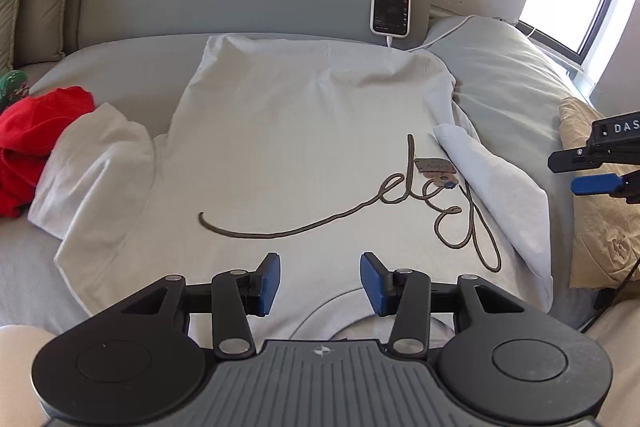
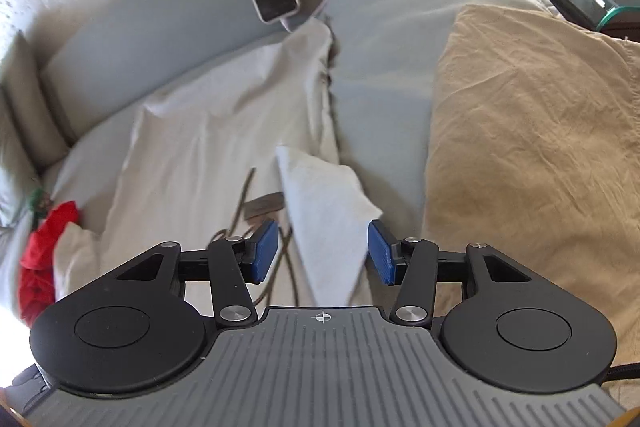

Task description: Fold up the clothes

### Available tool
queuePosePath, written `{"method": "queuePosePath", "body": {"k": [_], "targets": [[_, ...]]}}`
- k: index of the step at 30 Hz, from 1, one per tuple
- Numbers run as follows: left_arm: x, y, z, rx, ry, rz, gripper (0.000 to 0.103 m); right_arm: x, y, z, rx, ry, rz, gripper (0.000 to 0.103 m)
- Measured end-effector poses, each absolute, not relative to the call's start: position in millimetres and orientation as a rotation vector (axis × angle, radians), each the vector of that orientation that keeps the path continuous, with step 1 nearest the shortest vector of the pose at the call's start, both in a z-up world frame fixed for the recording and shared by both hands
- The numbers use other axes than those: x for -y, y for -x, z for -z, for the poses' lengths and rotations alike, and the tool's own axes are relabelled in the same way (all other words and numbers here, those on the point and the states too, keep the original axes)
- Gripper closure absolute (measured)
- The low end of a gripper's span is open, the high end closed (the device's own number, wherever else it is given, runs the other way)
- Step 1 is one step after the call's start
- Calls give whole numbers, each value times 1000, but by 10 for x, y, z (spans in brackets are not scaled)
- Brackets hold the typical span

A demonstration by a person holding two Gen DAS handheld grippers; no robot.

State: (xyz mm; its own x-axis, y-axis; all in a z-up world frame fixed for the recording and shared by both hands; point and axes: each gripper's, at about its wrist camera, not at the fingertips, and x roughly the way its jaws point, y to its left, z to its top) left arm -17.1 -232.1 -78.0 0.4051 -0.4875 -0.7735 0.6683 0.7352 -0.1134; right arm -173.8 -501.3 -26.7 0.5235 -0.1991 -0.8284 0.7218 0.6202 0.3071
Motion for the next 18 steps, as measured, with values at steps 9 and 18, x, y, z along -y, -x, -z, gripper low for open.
{"method": "queuePosePath", "body": {"k": [9, 18], "targets": [[2290, 85, 1024, -941, -181, 745, 60, 5384, 1658, 744, -912, -950, 641, 65], [2294, 96, 1034, -935, -184, 751, 60, 5420, 1664, 819, -715, -996, 426, 68]]}}
